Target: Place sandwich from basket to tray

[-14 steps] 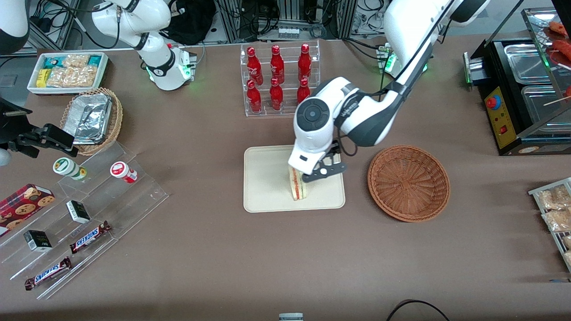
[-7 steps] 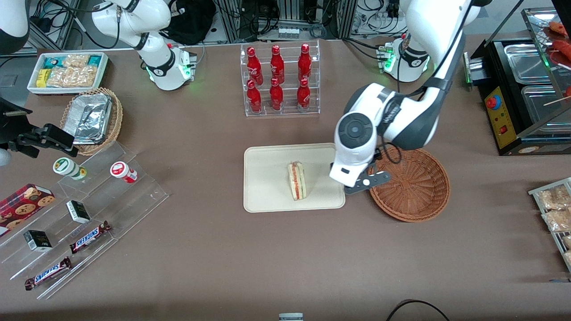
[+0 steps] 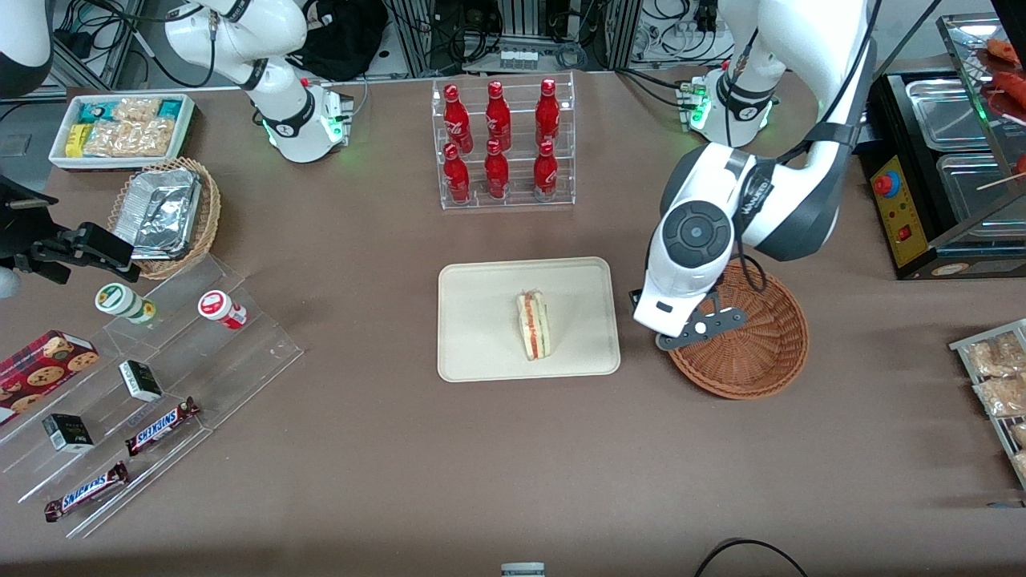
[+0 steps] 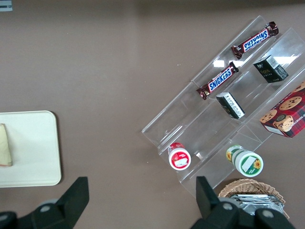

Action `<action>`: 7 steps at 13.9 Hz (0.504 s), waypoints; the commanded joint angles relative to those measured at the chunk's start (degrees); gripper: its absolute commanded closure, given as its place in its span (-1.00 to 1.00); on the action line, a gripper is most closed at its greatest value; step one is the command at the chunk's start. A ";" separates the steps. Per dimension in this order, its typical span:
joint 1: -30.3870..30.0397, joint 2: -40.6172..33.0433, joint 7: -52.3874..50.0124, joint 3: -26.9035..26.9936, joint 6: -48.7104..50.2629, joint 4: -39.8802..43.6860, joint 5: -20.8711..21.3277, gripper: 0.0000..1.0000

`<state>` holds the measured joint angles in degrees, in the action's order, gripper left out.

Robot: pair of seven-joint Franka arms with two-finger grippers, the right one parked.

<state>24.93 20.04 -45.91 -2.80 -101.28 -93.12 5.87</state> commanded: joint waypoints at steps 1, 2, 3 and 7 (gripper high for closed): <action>-6.50 -5.44 4.32 -2.10 3.26 -1.89 -0.86 -1.00; -10.13 -6.32 6.69 -6.82 5.63 -1.45 -1.12 -1.00; -13.39 -7.55 8.98 -7.91 7.04 -1.62 -1.04 -1.00; -24.29 -12.82 22.33 -12.66 13.46 -1.80 -1.12 -1.00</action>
<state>5.40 10.70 -29.14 -12.99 -89.92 -93.17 5.56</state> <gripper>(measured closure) 0.000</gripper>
